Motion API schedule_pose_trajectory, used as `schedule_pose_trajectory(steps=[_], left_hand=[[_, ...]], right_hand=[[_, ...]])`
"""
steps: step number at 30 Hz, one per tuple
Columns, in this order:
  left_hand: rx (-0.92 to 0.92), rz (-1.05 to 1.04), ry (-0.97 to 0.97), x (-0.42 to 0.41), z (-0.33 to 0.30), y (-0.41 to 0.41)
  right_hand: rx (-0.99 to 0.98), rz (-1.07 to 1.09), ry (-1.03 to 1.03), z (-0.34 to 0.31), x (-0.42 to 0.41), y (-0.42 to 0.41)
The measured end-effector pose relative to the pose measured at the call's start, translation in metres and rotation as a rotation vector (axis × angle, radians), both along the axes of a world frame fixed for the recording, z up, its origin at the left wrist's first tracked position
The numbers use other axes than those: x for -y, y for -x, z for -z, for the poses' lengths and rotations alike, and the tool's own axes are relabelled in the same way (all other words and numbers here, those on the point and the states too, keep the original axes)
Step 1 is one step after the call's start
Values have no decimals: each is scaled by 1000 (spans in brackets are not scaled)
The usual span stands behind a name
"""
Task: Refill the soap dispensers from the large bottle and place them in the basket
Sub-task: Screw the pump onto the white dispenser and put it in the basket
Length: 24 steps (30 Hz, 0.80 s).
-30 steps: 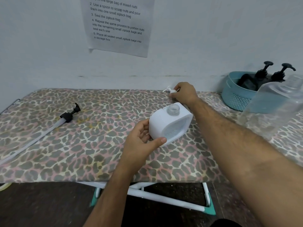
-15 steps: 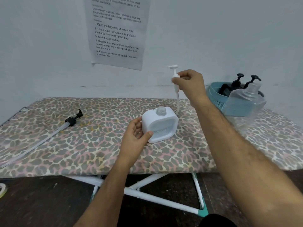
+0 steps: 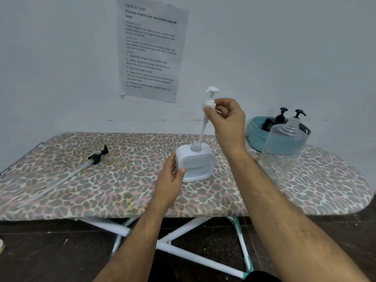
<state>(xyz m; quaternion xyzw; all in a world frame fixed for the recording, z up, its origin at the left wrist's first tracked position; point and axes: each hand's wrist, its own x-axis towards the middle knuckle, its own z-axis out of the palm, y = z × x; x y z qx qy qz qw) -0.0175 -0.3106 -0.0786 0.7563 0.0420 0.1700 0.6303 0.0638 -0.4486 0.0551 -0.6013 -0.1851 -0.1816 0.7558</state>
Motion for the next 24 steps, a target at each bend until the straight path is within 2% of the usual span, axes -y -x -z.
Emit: schedule_pose_trajectory(steps=[24], left_hand=[[15, -5, 9, -2, 4, -3]], right_hand=[[-95, -140, 275, 70, -4, 5]])
